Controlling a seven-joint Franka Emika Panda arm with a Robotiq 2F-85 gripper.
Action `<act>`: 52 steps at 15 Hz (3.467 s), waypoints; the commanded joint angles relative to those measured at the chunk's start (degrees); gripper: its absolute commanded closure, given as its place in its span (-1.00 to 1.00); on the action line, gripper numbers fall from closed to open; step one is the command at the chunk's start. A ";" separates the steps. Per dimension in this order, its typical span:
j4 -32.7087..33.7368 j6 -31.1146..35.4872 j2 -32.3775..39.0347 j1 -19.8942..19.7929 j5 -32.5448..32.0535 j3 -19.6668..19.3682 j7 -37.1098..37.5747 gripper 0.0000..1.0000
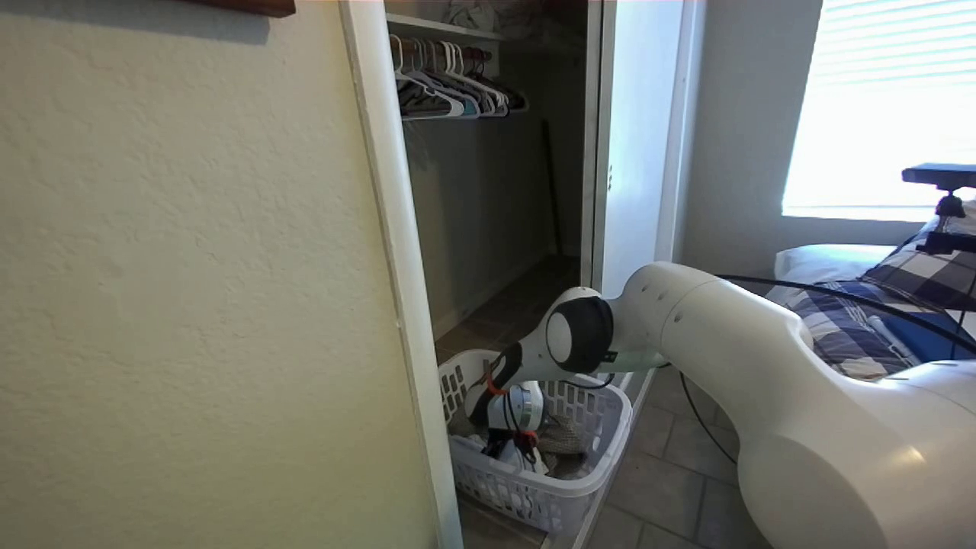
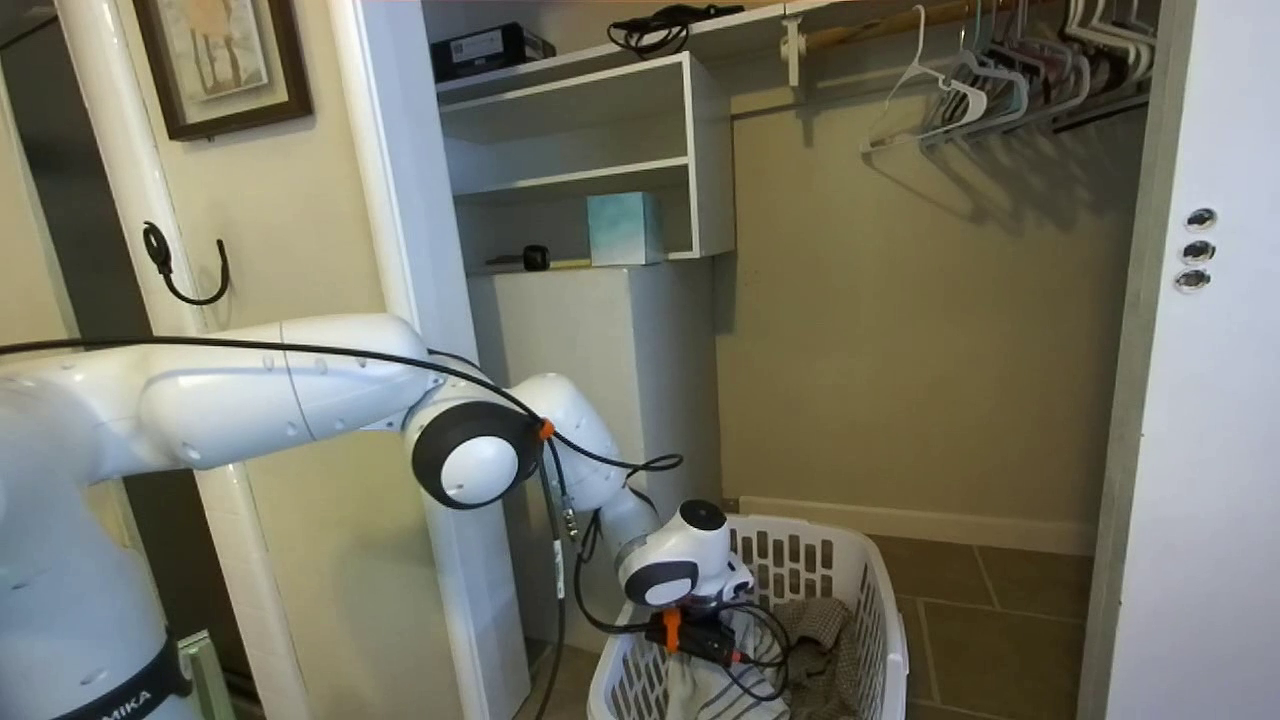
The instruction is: Pull the white laundry basket, remove the white towel from the laundry basket and put it on the counter on the left
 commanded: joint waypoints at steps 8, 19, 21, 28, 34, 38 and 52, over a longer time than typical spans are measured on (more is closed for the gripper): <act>-8.72 -12.18 -16.61 -0.37 1.01 -3.41 13.43 0.97; -27.42 -21.64 -46.96 -3.92 3.41 -0.19 18.29 0.97; -29.55 -24.01 -52.20 -4.92 5.80 0.46 17.80 0.97; -33.43 -30.77 -69.27 -5.93 20.28 -1.97 16.31 0.97; -31.61 -38.04 -77.96 -3.70 35.09 -6.25 11.92 0.97; -30.47 -39.16 -77.82 -0.28 36.62 -10.29 12.05 0.89; -10.96 -45.40 -75.27 1.35 36.06 -10.92 6.69 0.97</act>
